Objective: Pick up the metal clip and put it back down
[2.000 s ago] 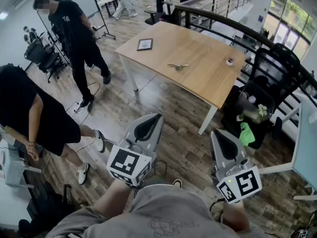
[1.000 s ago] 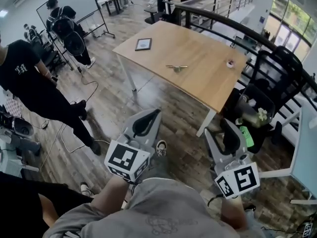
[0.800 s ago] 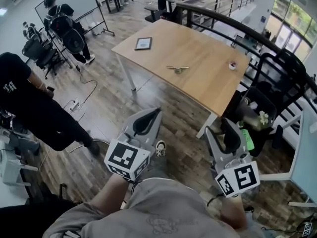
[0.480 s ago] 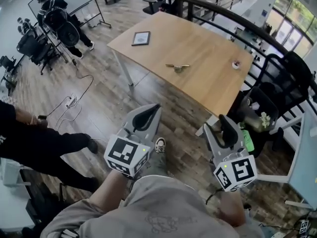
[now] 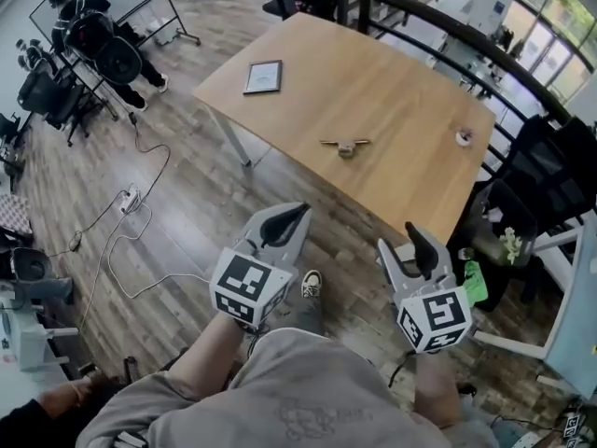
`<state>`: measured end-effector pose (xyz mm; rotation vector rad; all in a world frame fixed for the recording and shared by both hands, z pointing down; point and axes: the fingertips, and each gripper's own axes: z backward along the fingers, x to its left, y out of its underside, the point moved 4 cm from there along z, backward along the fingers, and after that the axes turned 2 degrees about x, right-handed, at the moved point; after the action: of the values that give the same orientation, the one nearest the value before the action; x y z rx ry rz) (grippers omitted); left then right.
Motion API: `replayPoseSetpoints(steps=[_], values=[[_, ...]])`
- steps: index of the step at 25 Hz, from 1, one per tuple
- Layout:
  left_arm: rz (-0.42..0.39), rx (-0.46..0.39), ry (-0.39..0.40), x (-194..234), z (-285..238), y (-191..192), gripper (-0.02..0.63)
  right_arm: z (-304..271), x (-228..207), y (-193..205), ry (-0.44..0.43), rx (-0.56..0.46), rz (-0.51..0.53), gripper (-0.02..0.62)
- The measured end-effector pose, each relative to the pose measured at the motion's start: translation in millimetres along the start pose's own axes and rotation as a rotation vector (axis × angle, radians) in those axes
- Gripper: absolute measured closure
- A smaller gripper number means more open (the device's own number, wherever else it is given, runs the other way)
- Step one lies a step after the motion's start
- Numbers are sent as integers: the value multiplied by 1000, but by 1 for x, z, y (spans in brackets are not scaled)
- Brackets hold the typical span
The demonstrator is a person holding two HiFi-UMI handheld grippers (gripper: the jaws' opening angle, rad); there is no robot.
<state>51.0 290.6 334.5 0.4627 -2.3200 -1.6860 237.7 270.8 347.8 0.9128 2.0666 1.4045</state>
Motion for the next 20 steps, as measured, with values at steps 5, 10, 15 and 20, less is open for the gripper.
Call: replayPoseSetpoints(steps=[5,10,15,20], values=[[7,57,29,67,-49,7,606,-84,-17,-1,24,109,58,399],[23,106,43,119,-86,18,606,-155,-31,11,50,220,104,399],[40,147,57,147,-115,29,606,-203,-40,29,63,326,163,399],[72,191,52,165,-140,50,606,-243,-58,50,84,429,268,399]])
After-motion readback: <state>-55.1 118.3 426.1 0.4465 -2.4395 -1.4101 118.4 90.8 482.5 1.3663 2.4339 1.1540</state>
